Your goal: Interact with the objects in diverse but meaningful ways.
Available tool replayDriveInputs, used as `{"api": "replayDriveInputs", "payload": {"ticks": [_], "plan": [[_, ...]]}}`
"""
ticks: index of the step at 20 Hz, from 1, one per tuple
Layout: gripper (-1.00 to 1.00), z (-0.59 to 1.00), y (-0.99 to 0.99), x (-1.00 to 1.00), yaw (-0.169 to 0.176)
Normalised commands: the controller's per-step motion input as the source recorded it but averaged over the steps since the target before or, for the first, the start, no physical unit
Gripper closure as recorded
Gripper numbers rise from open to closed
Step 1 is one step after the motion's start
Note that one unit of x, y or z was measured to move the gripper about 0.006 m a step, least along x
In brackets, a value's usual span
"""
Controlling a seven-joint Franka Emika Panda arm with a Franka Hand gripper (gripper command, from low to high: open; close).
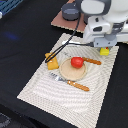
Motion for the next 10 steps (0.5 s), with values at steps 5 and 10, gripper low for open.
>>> {"api": "replayDriveInputs", "payload": {"ticks": [5,10], "plan": [[1.0,0.4,-0.61,-0.58,-0.01],[1.0,0.06,-0.67,-0.59,0.0]]}}
